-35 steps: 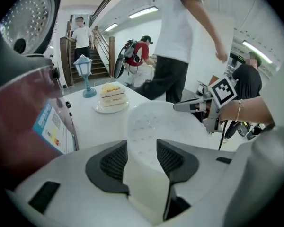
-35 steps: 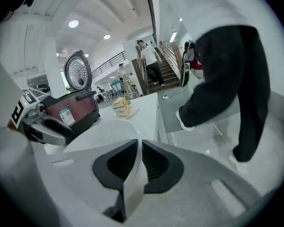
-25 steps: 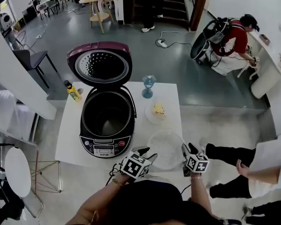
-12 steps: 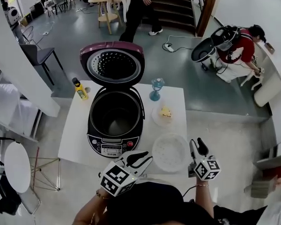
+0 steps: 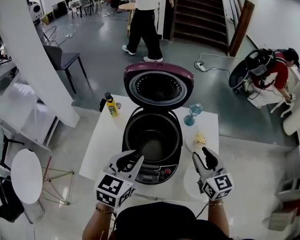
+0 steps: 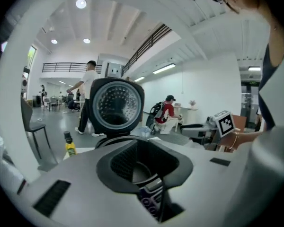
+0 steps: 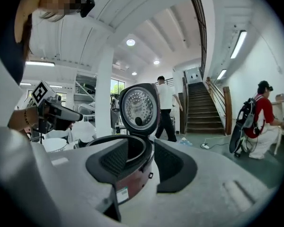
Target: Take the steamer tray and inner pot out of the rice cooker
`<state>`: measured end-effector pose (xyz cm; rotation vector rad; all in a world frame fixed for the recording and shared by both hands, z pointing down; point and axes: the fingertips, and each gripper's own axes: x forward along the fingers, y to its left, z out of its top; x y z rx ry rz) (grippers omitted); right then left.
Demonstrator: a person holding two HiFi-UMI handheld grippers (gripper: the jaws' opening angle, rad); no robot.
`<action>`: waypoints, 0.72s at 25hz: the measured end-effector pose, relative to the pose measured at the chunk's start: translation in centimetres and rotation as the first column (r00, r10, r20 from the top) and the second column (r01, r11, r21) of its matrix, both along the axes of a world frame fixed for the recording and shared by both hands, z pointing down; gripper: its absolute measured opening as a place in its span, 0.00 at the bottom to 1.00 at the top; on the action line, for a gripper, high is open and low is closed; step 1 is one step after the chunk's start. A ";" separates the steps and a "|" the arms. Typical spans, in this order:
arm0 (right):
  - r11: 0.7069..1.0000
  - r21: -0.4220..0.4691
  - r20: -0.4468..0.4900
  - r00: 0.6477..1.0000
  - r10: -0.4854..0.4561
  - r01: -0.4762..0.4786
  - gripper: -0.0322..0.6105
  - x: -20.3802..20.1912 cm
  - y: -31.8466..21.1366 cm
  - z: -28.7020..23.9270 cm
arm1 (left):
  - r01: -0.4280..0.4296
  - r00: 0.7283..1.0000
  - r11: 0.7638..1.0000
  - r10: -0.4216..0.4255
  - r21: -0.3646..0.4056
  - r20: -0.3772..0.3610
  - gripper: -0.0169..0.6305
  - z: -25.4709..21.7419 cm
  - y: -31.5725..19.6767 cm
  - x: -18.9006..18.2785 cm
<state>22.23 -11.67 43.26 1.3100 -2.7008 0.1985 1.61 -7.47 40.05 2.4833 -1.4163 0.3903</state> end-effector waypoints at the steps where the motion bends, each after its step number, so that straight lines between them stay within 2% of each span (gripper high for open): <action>1: 1.000 -0.003 -0.024 1.000 0.002 -0.002 0.29 -1.2 -0.7 -0.1 | 0.023 0.999 1.000 -0.023 -0.012 0.026 0.14 0.4 -0.8 -1.4; 4: 0.997 -0.072 -0.139 0.990 -0.006 -0.004 0.29 -4.7 -2.7 1.0 | 0.084 0.991 0.996 -0.083 -0.007 0.103 0.14 1.5 -3.5 -5.0; 6: 0.992 -0.126 -0.233 0.973 0.000 -0.030 0.29 -6.3 -4.1 2.2 | 0.103 0.982 0.994 -0.099 -0.020 0.161 0.19 2.8 -5.3 -6.7; 8: 0.986 -0.146 -0.317 0.948 0.026 -0.076 0.29 -7.4 -5.3 2.9 | 0.090 0.965 0.994 -0.071 -0.064 0.251 0.28 4.5 -6.9 -7.8; 10: 0.980 -0.168 -0.379 0.925 0.035 -0.106 0.30 -8.4 -6.0 3.5 | 0.064 0.940 0.993 -0.027 -0.097 0.340 0.32 6.0 -8.4 -8.4; 12: 0.973 -0.202 -0.433 0.901 0.017 -0.116 0.31 -9.2 -6.4 4.6 | 0.045 0.918 0.993 0.002 -0.108 0.397 0.38 7.2 -9.8 -8.6; 15: 0.962 -0.232 -0.488 0.873 0.017 -0.148 0.31 -9.1 -7.2 6.0 | 0.001 0.908 0.988 0.063 -0.152 0.414 0.38 8.9 -11.5 -8.0; 18: 0.950 -0.254 -0.495 0.868 0.034 -0.182 0.31 -8.6 -8.0 6.9 | -0.045 0.905 0.973 0.136 -0.227 0.403 0.39 10.6 -12.3 -7.4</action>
